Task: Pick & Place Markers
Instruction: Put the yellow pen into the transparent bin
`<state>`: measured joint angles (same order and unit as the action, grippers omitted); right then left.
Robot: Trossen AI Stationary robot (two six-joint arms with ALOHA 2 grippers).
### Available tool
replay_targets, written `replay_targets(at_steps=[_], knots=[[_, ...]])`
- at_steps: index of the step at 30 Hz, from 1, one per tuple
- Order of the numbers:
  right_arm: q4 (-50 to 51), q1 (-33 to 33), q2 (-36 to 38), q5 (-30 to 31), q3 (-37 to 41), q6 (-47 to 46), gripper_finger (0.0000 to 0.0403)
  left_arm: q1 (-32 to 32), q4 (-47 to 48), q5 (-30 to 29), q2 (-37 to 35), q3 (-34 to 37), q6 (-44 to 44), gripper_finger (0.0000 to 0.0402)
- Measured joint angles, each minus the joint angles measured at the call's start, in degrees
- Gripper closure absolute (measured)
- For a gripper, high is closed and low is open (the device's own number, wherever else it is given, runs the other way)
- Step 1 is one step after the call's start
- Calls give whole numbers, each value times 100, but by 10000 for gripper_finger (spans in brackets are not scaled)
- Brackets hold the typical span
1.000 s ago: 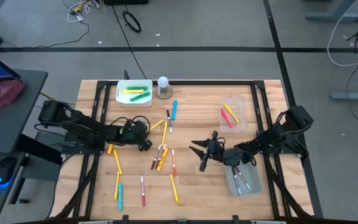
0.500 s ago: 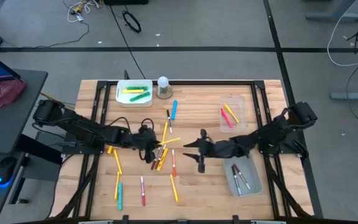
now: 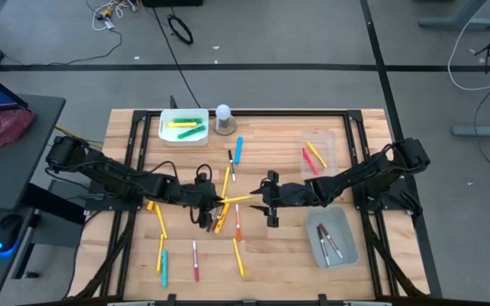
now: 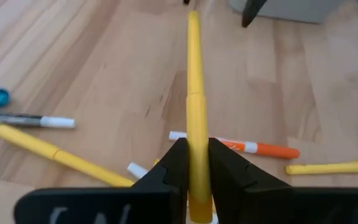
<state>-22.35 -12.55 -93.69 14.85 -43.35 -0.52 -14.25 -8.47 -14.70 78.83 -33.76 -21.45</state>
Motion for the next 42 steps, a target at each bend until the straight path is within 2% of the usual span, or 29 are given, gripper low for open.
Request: replay_targets(at_steps=[10, 18, 29, 42], knots=[[-84, 39, 0, -144, 0, 41, 249, -80, -134, 2, 0, 0, 209, 353], [2, 39, 0, -247, 0, -50, 271, -146, -440, 5, 0, 0, 463, 352], [-243, 28, 0, -493, 0, -48, 319, -145, -454, 11, 0, 0, 475, 351], [-50, 30, 0, -532, -1, -88, 371, -145, -462, -30, 0, 0, 453, 349]])
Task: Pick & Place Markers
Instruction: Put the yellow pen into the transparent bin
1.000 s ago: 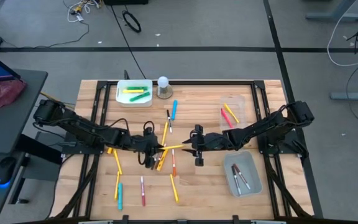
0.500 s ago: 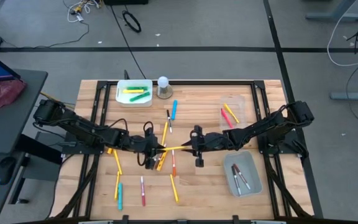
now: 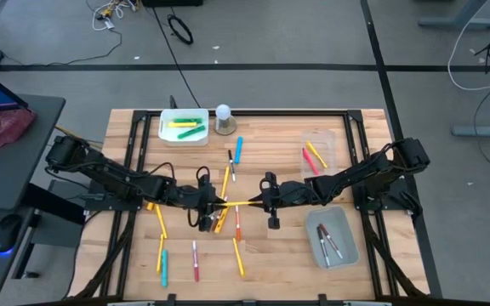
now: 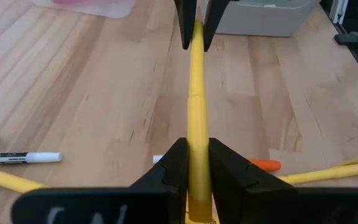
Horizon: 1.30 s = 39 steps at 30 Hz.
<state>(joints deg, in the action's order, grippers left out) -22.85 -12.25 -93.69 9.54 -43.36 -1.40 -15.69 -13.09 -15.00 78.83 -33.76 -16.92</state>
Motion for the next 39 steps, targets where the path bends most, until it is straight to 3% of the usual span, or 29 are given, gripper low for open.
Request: replay_targets(at_steps=[5, 10, 14, 17, 23, 27, 32, 39], knots=[[135, -46, 0, 330, -4, -190, 375, 10, -74, -99, 0, 0, -25, 335], [880, -182, 229, 970, -28, -549, 380, 17, -82, -321, -3, 0, 89, 267], [2987, -324, 810, 1774, -336, -1485, 381, 8, -61, -581, -4, 0, 90, 207], [5101, -457, 1344, 2224, -852, -2500, 382, 14, -60, -740, -4, 0, 103, 177], [9000, -334, 2127, 2257, -1680, -5231, 382, 14, -62, -830, -4, 0, 112, 162], [10370, -50, 2510, 1951, -1669, -6372, 382, 14, -62, -834, -4, -1, 117, 170], [10425, 747, 2708, 1524, -1273, -6042, 382, 14, -62, -855, -4, 0, 123, 179], [8567, 2238, 2702, 931, -398, -4347, 382, 14, -62, -879, -4, -2, 128, 181]])
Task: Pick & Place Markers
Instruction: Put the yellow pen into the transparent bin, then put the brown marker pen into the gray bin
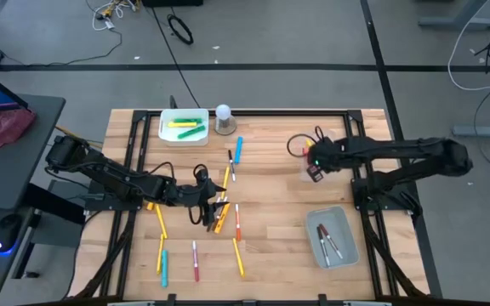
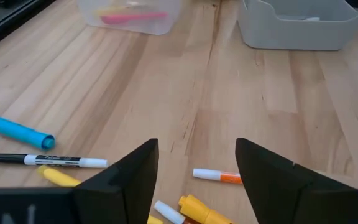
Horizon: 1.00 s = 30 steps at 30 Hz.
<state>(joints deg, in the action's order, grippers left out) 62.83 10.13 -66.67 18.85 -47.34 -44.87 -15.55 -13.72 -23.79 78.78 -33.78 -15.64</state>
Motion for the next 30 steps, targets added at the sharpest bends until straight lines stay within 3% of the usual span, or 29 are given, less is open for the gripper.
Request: replay_targets(at_steps=[7, 18, 30], knots=[[-1273, 889, 0, -414, 596, 602, 381, 0, 0, -119, 0, 1, 60, 182], [-1704, 1049, 0, -496, 1239, 486, 333, 0, 0, -212, 0, 1, 45, 182], [-1506, 941, 401, -473, 591, 882, 280, 0, -13, -212, 0, 1, 42, 181]])
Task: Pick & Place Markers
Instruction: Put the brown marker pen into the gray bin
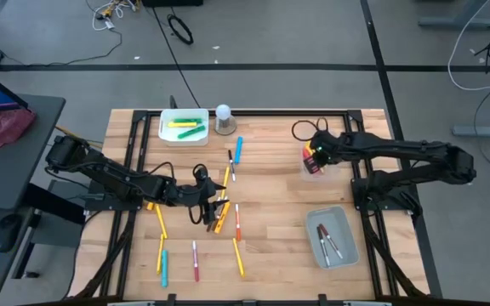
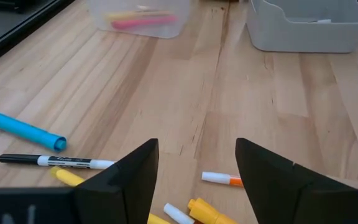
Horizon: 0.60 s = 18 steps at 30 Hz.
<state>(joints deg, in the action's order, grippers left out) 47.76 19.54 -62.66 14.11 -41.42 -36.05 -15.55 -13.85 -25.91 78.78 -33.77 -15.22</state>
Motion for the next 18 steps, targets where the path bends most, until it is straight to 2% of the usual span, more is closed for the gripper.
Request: replay_targets(at_steps=[4, 7, 12, 18], knots=[[-351, -395, 306, -1, -325, 188, 282, 0, -2, 0, 0, 1, 0, 181], [-1238, -917, 510, -9, -358, 421, 289, 0, -9, -29, 0, 1, -2, 181], [-3622, -2008, 427, -3, -57, 944, 298, 0, -14, -341, 0, -1, -4, 181], [-6780, -3274, -362, -14, 618, 2112, 303, 0, -167, -498, 0, 1, -2, 181]])
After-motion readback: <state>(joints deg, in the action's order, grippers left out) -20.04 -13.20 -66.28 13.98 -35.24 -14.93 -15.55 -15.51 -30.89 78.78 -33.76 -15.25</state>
